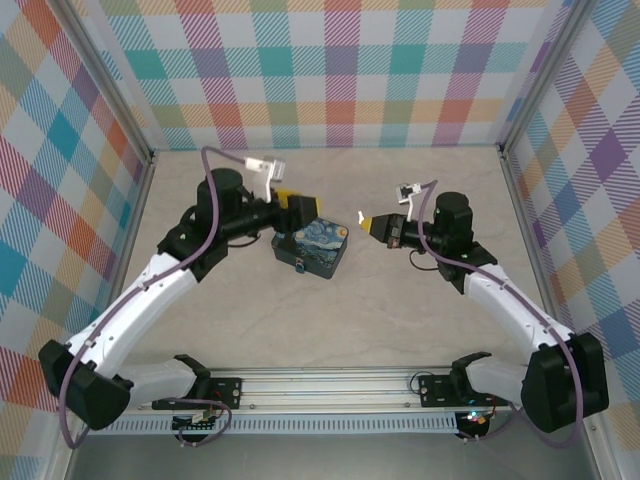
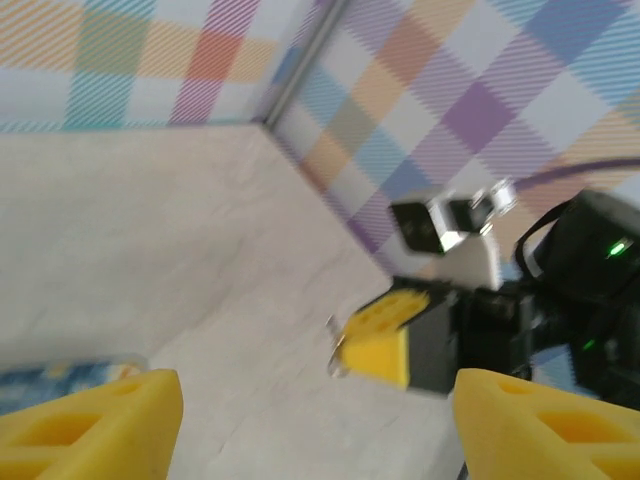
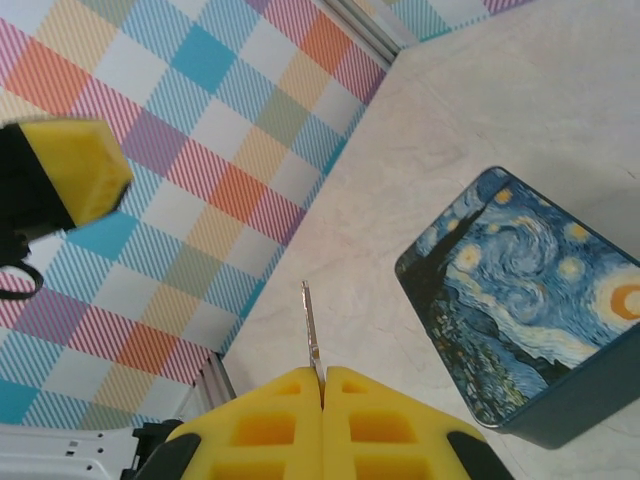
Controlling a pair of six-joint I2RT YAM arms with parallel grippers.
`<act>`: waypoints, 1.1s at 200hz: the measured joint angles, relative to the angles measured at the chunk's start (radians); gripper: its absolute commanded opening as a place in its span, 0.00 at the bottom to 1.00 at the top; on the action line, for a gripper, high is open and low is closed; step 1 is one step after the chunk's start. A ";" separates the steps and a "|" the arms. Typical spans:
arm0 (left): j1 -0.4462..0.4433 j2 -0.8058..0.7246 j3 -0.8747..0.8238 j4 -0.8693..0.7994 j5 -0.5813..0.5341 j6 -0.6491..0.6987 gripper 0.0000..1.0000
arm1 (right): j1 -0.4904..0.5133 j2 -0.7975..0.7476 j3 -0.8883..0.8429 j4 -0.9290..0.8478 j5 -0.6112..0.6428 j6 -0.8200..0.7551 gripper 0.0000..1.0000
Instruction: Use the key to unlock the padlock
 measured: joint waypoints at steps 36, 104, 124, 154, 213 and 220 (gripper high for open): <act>0.007 -0.098 -0.311 0.024 -0.047 0.026 0.86 | 0.037 0.144 0.000 0.073 0.000 0.027 0.03; 0.008 -0.347 -0.848 0.349 -0.246 0.045 1.00 | 0.064 0.424 0.056 0.264 0.004 0.142 0.02; 0.008 -0.304 -0.820 0.385 -0.244 0.065 1.00 | 0.085 0.469 0.108 0.263 0.011 0.143 0.02; 0.014 -0.160 -0.791 0.467 -0.205 0.087 1.00 | 0.113 0.526 0.175 0.249 0.027 0.143 0.02; 0.035 0.103 -0.791 0.633 -0.110 0.116 0.93 | 0.147 0.597 0.236 0.171 0.076 0.139 0.02; 0.039 0.127 -0.791 0.652 -0.098 0.120 0.91 | 0.151 0.603 0.239 0.161 0.079 0.138 0.02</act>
